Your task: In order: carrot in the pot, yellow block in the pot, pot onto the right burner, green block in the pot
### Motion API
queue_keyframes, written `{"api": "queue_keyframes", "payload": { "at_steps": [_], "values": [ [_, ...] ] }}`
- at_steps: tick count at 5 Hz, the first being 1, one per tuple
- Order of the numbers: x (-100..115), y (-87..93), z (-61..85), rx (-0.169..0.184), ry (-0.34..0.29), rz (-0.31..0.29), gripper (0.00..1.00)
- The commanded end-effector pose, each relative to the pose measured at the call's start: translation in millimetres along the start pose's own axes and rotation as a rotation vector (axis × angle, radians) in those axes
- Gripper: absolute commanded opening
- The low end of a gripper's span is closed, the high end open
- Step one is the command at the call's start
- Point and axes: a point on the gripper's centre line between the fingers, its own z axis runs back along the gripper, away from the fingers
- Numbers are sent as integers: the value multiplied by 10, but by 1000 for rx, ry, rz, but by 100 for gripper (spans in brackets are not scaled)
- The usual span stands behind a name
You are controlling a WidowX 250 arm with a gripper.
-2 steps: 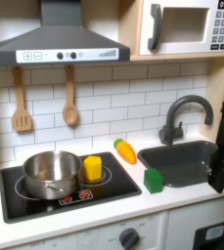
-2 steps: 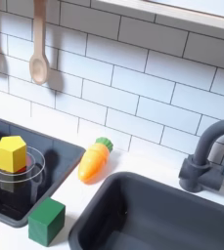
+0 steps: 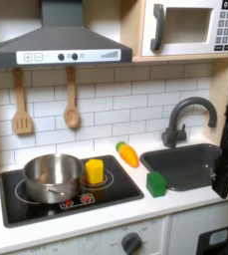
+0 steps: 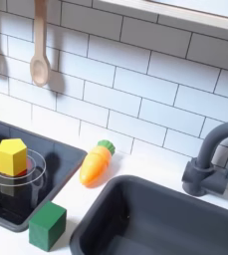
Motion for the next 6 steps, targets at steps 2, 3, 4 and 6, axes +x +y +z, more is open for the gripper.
{"api": "queue_keyframes", "payload": {
  "at_steps": [2,3,4,6],
  "values": [
    [716,-45,-255,-27,-50,-39,100],
    [923,101,-331,22,-58,10,100],
    [1261,200,-383,-6,-71,51,100],
    [1743,356,-464,34,-70,63,100]
  ]
}}
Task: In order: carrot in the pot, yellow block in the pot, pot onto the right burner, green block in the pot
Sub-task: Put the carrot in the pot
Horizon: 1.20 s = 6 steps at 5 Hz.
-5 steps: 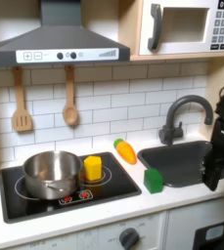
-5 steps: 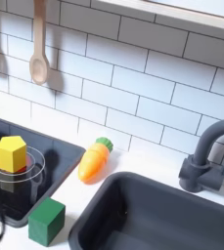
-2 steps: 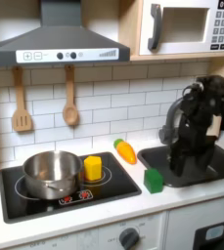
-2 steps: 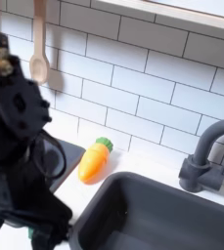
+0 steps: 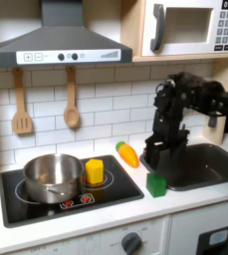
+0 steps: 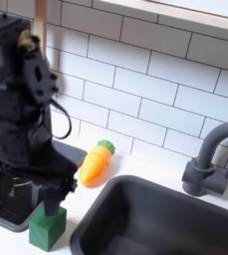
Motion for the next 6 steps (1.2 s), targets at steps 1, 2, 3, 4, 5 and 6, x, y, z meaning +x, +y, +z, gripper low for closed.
{"api": "queue_keyframes", "payload": {
  "at_steps": [1,2,3,4,5,6],
  "values": [
    [410,9,-52,12,-18,-25,100],
    [529,-42,-89,14,-21,-39,100],
    [594,-21,-141,17,-17,-24,100],
    [718,-108,-250,21,-7,-47,100],
    [861,-87,-363,-12,-3,-22,100],
    [983,-76,-453,21,2,-22,100]
  ]
}}
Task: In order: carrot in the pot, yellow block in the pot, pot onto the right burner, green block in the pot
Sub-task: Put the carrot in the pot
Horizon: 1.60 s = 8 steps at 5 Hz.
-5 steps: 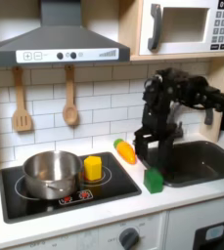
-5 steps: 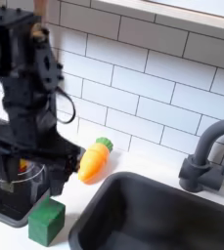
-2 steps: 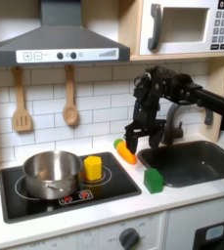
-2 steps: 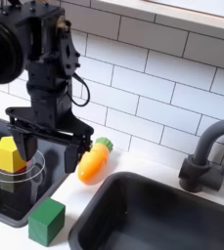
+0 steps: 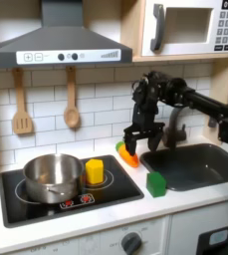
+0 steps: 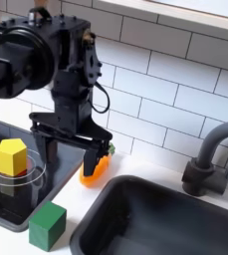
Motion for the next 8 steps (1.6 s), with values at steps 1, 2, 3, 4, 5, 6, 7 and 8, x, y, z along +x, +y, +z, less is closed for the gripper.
{"api": "queue_keyframes", "payload": {
  "at_steps": [1,2,3,4,5,6,7,8],
  "values": [
    [218,37,-187,-2,21,23,100],
    [338,55,-245,3,22,36,100],
    [403,64,-297,1,25,44,100],
    [435,79,-351,12,31,44,100],
    [471,78,-370,4,29,45,100],
    [483,56,-399,7,31,44,100],
    [446,44,-499,9,52,32,100],
    [475,60,-540,8,42,41,100]
  ]
}}
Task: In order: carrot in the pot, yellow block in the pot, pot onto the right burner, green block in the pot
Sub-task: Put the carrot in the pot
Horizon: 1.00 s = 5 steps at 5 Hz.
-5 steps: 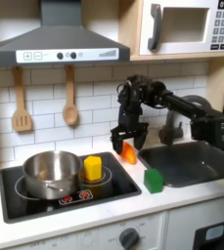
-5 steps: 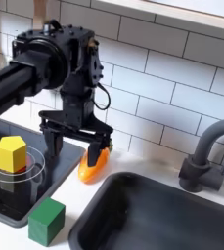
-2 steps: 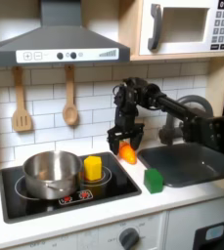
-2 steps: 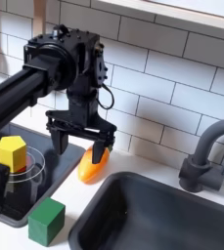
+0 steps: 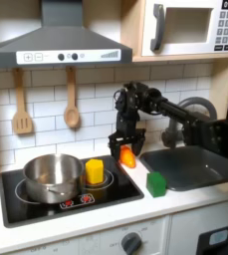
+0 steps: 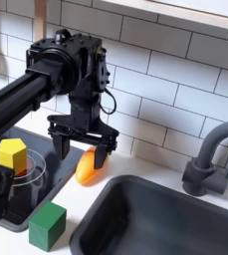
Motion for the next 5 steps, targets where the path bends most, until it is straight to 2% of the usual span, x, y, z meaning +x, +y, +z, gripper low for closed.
{"api": "queue_keyframes", "payload": {
  "at_steps": [1,2,3,4,5],
  "values": [
    [-1,2,-112,-13,1,6,100],
    [19,16,-150,-8,1,8,100],
    [68,10,-248,-8,-4,14,100],
    [146,29,-212,41,-110,-9,100],
    [174,29,-188,34,-184,-23,100]
  ]
}}
